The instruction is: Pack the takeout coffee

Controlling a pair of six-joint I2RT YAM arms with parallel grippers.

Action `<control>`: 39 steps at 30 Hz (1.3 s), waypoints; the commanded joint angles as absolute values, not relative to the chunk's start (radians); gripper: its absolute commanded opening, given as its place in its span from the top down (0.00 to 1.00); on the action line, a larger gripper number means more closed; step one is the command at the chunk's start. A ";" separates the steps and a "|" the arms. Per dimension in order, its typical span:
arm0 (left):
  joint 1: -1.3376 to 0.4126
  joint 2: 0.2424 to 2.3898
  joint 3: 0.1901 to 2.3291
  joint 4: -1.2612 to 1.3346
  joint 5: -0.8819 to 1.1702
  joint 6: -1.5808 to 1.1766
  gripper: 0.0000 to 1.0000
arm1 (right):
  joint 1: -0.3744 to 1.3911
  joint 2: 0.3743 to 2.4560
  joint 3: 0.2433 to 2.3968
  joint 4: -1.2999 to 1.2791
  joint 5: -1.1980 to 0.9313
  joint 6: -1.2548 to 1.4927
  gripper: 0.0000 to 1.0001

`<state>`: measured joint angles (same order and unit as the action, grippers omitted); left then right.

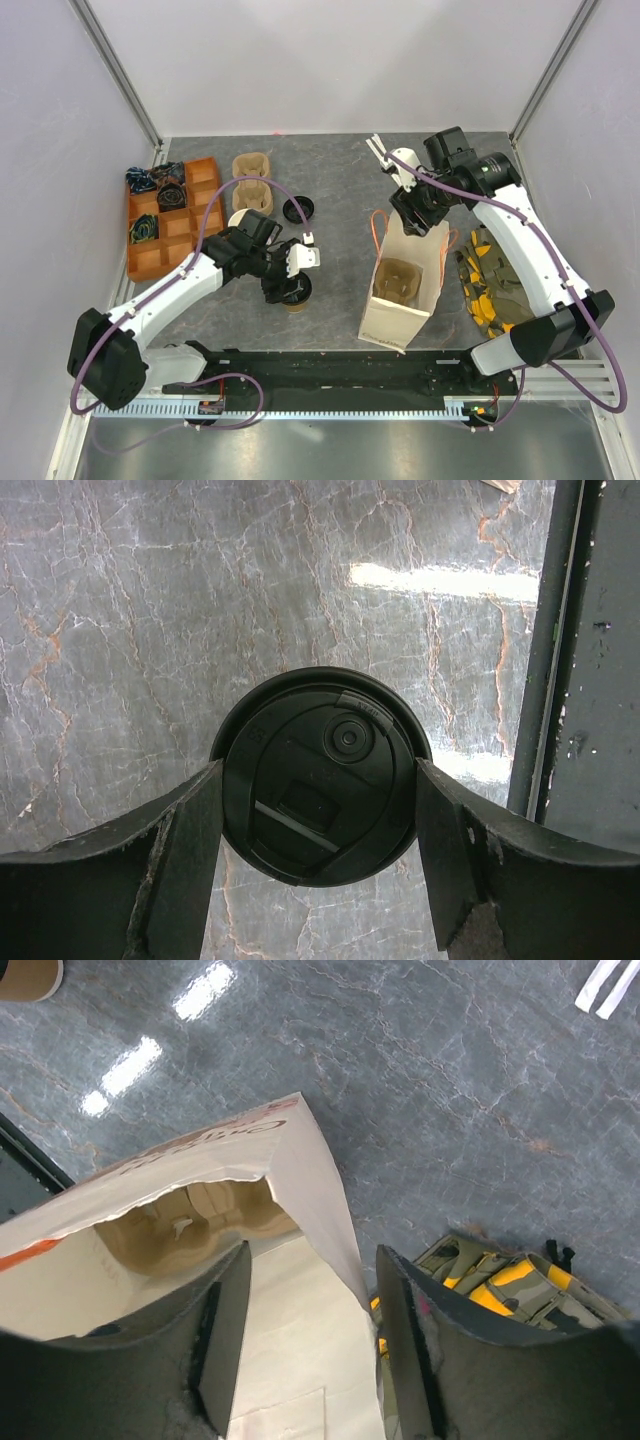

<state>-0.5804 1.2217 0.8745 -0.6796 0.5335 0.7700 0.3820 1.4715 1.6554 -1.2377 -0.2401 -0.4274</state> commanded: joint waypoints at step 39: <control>-0.759 1.391 2.137 -0.902 0.626 0.431 0.70 | 0.509 1.393 1.787 -1.170 -0.140 -0.141 1.00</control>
